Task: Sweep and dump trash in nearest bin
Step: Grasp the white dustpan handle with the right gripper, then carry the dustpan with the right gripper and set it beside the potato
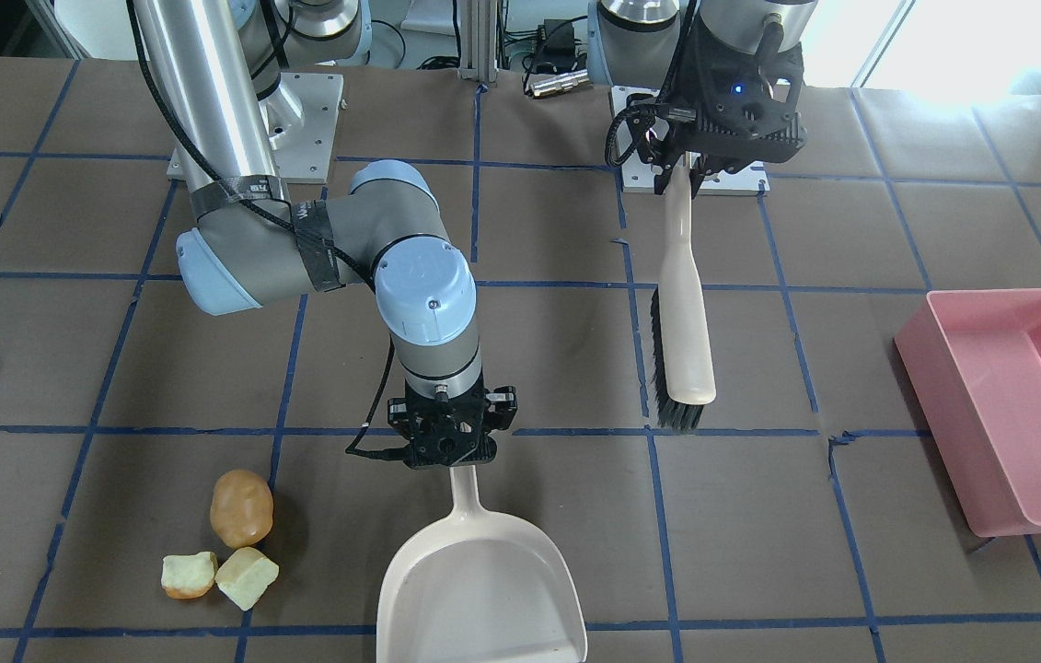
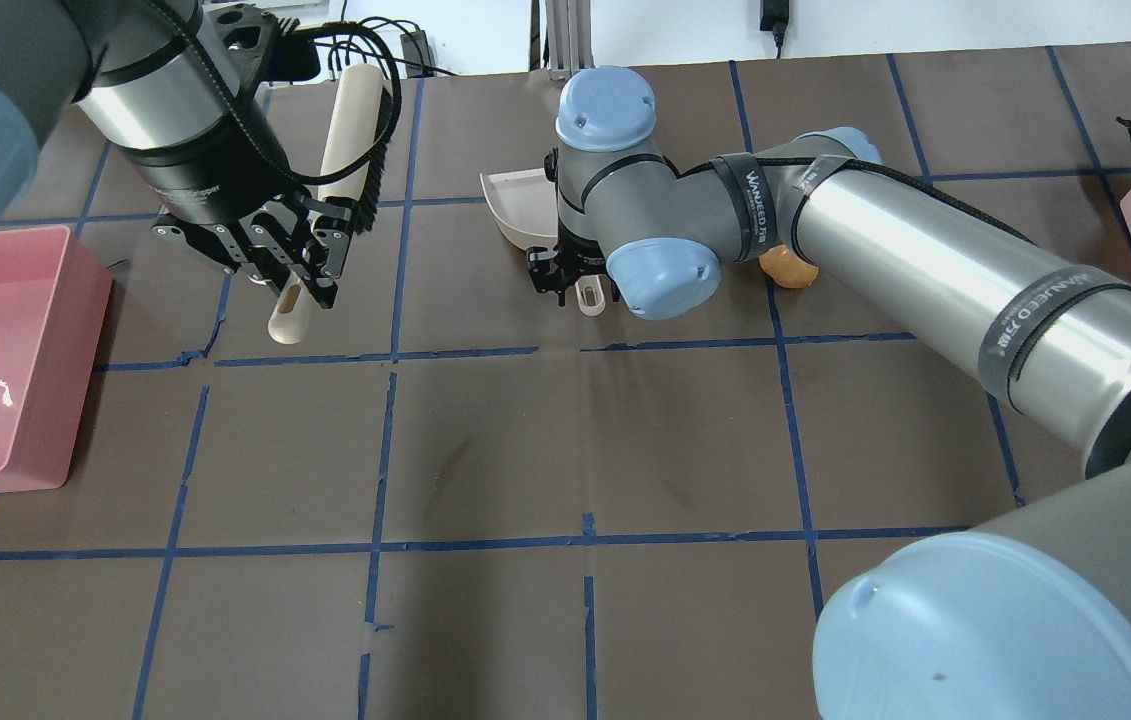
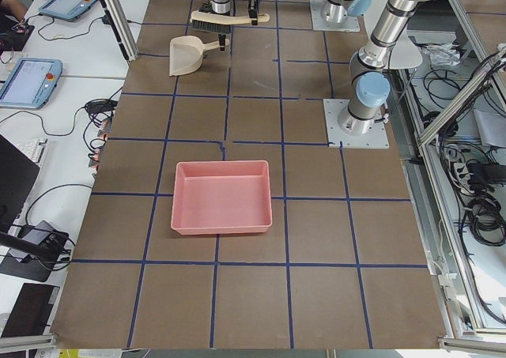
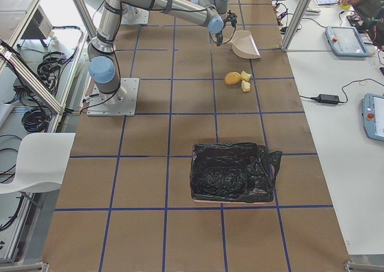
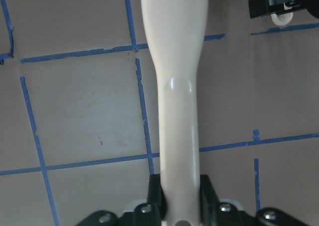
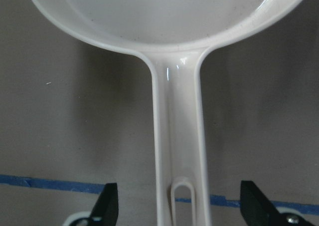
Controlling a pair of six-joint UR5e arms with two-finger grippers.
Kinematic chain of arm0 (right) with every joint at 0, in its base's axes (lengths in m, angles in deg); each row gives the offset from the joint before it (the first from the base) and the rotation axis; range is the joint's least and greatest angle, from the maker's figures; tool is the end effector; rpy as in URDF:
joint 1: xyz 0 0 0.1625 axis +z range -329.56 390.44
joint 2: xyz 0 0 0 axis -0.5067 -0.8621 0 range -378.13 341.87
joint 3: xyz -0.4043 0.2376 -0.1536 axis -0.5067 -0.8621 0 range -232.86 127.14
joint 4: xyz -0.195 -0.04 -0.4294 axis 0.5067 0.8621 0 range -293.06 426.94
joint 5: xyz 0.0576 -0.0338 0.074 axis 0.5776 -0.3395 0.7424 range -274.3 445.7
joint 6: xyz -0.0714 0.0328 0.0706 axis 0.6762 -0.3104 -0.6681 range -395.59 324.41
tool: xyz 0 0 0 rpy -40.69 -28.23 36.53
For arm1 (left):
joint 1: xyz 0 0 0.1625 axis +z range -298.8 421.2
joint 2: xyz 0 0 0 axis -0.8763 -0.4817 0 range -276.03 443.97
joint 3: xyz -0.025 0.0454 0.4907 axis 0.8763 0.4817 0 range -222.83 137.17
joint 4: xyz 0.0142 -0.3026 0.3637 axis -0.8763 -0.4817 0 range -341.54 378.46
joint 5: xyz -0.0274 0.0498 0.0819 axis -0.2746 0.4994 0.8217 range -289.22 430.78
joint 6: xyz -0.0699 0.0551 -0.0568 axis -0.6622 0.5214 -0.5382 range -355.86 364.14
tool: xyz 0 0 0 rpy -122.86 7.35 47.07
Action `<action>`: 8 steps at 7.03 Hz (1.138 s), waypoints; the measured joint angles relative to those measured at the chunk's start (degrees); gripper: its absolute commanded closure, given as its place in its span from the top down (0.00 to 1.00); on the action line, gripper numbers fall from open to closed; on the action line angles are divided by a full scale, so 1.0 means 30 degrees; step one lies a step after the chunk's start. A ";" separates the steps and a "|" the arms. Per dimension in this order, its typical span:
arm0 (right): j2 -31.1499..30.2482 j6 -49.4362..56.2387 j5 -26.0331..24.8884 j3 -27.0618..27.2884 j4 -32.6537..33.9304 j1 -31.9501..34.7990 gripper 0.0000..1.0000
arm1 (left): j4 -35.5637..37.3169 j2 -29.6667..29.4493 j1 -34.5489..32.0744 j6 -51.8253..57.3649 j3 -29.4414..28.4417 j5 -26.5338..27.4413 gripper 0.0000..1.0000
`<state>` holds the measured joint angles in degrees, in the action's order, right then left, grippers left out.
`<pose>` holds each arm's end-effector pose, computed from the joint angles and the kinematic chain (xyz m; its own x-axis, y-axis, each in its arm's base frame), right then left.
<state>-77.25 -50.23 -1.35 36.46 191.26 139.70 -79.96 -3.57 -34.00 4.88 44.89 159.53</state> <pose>0.3792 -0.6649 0.2594 -0.9941 -0.0841 -0.0679 -0.0803 0.9952 -0.0565 -0.1827 -0.5097 0.5814 -0.9945 0.1023 0.0225 0.1036 0.9926 0.0638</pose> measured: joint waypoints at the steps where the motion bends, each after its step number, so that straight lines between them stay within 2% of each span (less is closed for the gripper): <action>1: -0.0015 0.0020 0.0000 -0.0003 -0.0026 -0.0010 0.22 | 0.0012 0.0000 0.0005 0.0001 0.0014 -0.0013 0.01; 5: -0.0566 0.0110 0.0009 -0.0022 -0.0142 -0.0094 0.08 | 0.0024 0.0000 0.0005 0.0012 0.0028 -0.0024 0.01; 8: -0.1946 0.2990 0.0358 -0.0128 -0.1602 -0.1468 0.07 | 0.0023 0.0001 0.0014 0.0015 0.0012 -0.0024 0.01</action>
<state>-83.09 -41.26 -0.28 36.07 186.45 135.30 -79.89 -3.56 -33.96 4.93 44.93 159.46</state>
